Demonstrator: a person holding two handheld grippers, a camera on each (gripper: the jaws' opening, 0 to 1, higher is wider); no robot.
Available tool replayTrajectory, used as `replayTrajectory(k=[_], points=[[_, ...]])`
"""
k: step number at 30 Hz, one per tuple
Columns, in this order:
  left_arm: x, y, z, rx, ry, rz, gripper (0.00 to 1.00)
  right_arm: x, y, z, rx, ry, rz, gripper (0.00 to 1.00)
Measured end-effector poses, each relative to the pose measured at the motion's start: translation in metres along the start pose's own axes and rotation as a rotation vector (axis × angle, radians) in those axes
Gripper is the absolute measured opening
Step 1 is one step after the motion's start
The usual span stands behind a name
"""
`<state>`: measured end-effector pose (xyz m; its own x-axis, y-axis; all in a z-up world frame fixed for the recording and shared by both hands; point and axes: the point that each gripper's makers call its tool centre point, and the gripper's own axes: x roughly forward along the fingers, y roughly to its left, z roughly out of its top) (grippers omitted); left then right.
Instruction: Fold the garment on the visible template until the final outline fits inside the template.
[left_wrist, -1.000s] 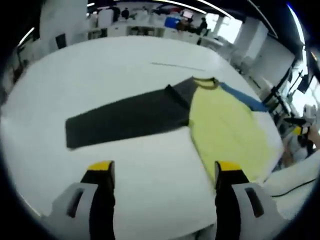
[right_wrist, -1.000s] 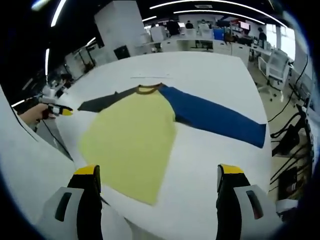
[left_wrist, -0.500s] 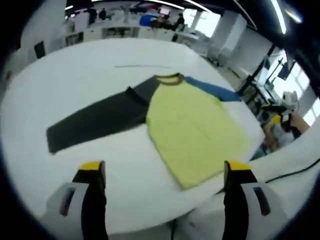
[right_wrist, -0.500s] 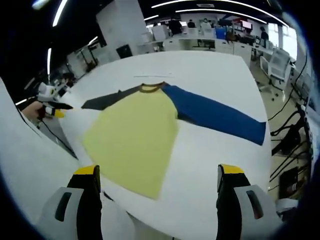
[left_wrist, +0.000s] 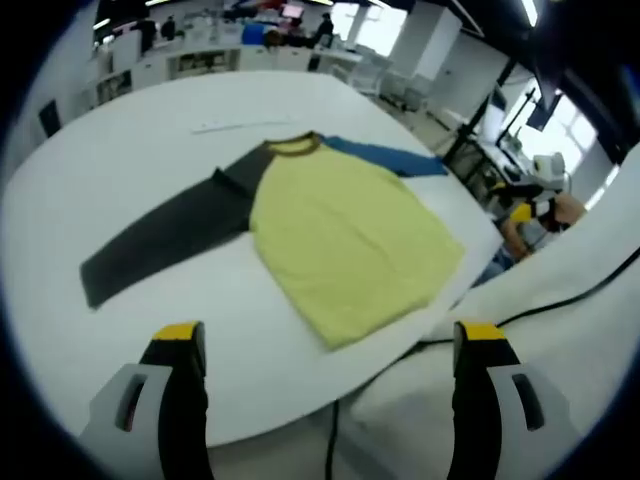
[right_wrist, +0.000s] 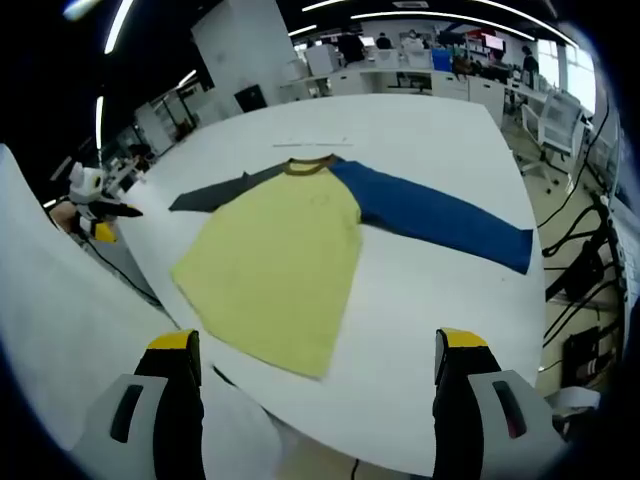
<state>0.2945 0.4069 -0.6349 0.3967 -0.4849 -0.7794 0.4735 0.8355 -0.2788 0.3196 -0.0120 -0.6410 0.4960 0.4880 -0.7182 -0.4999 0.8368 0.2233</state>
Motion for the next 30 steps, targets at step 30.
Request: replayTrajectory(k=[30], points=[[-0.005,0.0,-0.001,0.012,0.015,-0.026,0.94,-0.004,0.007,0.016,-0.08,0.017,0.04,0.91]])
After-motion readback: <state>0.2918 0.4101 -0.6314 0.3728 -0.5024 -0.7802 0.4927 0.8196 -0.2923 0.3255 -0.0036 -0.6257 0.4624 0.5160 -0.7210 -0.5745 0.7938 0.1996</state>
